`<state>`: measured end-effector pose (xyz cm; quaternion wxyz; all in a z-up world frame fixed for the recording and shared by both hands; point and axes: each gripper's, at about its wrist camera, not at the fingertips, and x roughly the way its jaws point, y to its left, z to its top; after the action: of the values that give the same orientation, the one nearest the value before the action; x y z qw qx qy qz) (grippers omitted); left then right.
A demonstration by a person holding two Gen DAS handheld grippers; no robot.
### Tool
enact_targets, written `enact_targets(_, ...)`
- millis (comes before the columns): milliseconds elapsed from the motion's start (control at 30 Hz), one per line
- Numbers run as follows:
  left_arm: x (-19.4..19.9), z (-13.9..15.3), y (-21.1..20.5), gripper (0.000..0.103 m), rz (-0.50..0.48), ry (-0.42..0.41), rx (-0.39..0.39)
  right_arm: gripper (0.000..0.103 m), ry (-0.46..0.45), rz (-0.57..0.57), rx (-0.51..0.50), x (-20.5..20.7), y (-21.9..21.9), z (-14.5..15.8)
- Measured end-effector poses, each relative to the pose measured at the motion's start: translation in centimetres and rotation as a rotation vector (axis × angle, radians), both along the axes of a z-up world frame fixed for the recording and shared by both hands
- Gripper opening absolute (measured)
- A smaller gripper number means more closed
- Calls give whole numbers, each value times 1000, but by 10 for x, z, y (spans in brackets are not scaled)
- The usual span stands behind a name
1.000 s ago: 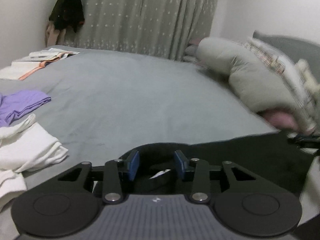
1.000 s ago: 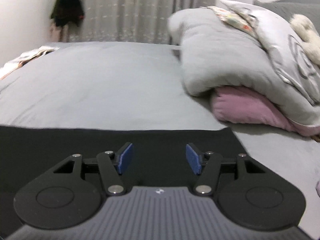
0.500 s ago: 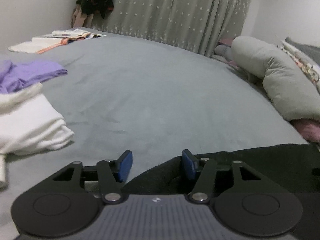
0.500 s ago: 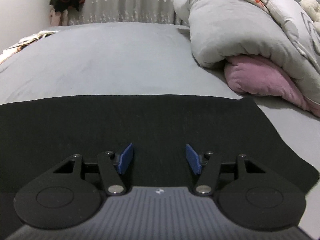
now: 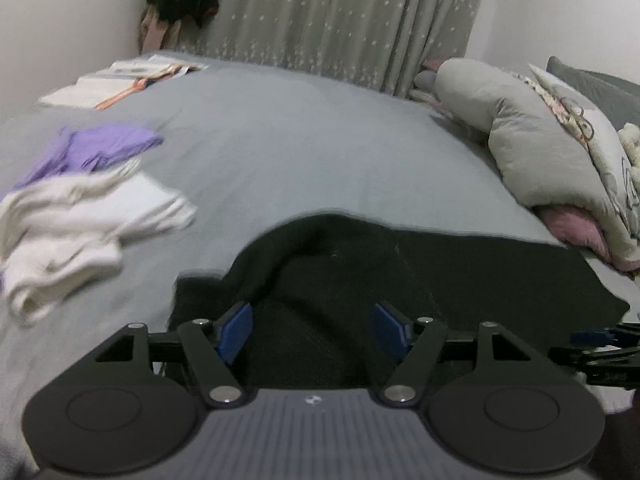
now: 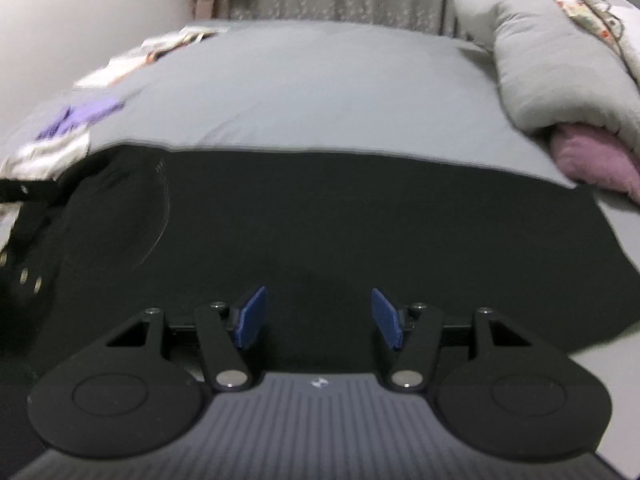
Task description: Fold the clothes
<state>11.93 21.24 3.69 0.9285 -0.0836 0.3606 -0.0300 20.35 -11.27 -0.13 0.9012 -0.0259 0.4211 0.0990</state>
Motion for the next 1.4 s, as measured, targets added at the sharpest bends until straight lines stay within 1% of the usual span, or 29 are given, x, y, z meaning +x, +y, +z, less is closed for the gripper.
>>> enact_targets(67, -15, -6, 2, 68, 12, 43, 12, 61, 31, -6, -21, -2, 5, -12)
enact_targets(133, -26, -9, 4, 68, 30, 78, 20, 61, 27, -59, 10, -7, 0, -12)
enact_targets(233, -50, 1, 9, 69, 62, 102, 20, 61, 25, -106, 36, -20, -3, 4)
enact_targets(367, -74, 8, 8, 69, 98, 149, 37, 61, 11, -107, 62, -54, -1, 28)
enact_targets(433, -83, 10, 5, 69, 97, 162, 38, 61, 14, -106, 61, -70, 2, 34)
enact_targets(567, -105, 8, -8, 69, 61, 170, 59, 61, 43, -97, 39, -97, 5, 35)
enact_targets(667, -113, 6, -16, 69, 32, 167, 85, 61, 65, -98, 26, -115, 9, 32)
enact_targets(733, -121, 6, -28, 69, -10, 154, 116, 61, 89, -103, 21, -128, 11, 28)
enact_targets(867, -132, 0, -41, 69, -71, 161, 128, 61, 125, -131, 13, -143, 11, 17)
enact_targets(1000, -142, -10, -53, 69, -113, 148, 200, 62, 150, -169, 3, -154, 4, 5)
enact_targets(1033, -143, -11, -54, 69, -119, 145, 215, 63, 152, -179, 1, -157, 2, 3)
enact_targets(1100, -147, -16, -59, 69, -137, 145, 261, 72, 152, -198, -4, -163, -4, 0)
enact_targets(1133, -148, -19, -61, 69, -147, 150, 287, 74, 152, -206, -8, -166, -8, -1)
enact_targets(1267, -152, -23, -63, 70, -162, 153, 318, 81, 152, -219, -24, -176, -22, -5)
enact_targets(1367, -154, -24, -62, 70, -177, 154, 325, 93, 157, -229, -36, -182, -32, -7)
enact_targets(1400, -155, -25, -60, 70, -184, 154, 325, 94, 159, -239, -40, -184, -38, -8)
